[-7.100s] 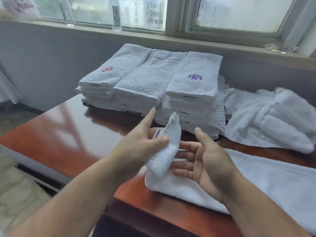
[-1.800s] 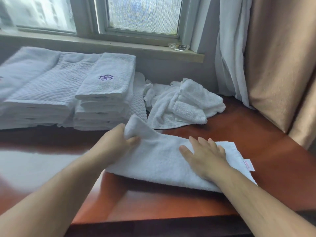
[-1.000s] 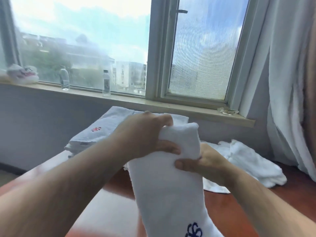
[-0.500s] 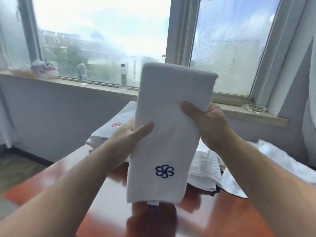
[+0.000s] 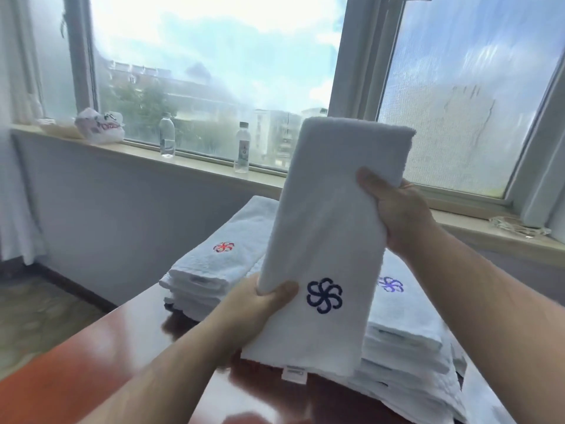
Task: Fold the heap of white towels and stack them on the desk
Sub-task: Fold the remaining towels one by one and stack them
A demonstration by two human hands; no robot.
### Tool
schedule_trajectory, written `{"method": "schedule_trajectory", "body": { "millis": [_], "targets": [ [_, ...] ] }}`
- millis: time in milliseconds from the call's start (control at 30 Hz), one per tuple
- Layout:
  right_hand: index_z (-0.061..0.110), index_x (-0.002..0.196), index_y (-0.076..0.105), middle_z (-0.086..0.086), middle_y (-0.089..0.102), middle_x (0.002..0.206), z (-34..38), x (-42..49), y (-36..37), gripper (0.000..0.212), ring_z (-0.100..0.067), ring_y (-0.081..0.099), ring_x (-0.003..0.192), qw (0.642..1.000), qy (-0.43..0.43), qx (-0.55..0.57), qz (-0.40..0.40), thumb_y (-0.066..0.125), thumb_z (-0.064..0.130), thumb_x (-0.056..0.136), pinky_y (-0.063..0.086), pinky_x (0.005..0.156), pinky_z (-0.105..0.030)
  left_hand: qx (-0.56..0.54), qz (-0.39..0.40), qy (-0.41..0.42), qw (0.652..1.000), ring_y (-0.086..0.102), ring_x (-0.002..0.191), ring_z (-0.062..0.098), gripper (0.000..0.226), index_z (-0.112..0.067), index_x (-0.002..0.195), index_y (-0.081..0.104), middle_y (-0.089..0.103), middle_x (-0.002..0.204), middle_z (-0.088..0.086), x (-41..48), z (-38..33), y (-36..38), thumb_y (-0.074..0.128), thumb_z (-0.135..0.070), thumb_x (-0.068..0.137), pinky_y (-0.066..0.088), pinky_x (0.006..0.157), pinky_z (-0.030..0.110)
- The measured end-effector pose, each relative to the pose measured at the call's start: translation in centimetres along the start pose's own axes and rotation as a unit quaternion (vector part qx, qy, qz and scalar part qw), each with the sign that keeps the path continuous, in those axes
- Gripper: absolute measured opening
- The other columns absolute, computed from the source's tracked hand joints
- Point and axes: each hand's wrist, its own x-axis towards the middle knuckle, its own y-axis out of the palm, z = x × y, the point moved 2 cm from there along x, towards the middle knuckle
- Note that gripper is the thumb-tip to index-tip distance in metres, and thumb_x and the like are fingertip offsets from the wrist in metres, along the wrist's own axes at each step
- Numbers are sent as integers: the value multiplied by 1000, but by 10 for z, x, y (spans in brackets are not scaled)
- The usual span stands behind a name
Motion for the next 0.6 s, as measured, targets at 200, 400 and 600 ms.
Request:
{"method": "schedule_trajectory", "body": {
  "millis": [200,400,600],
  "targets": [
    [2,116,69,-15,77,102,-30,81,-7,42,-35,76,88,999,27,7,-27,83,21,81,62,69,-44,78,-34,-29,996,76,82,21,39,-24,97,76,78,91,-1,57,-23,-24,69,-61,85,62,78,41],
    [4,115,68,-16,72,112,-121,123,-36,43,-36,71,96,958,162,-218,-88,78,33,85,59,86,-50,200,-53,-172,963,68,109,24,73,-24,121,68,71,121,0,102,10,-43,60,-81,76,52,98,44],
    [6,113,67,-12,70,110,-163,129,-53,43,-33,65,101,914,140,-363,-112,68,41,88,54,93,-44,255,-74,-209,941,55,125,25,114,-19,140,52,58,139,-1,112,27,-48,45,-99,58,40,110,46]
  ]
}}
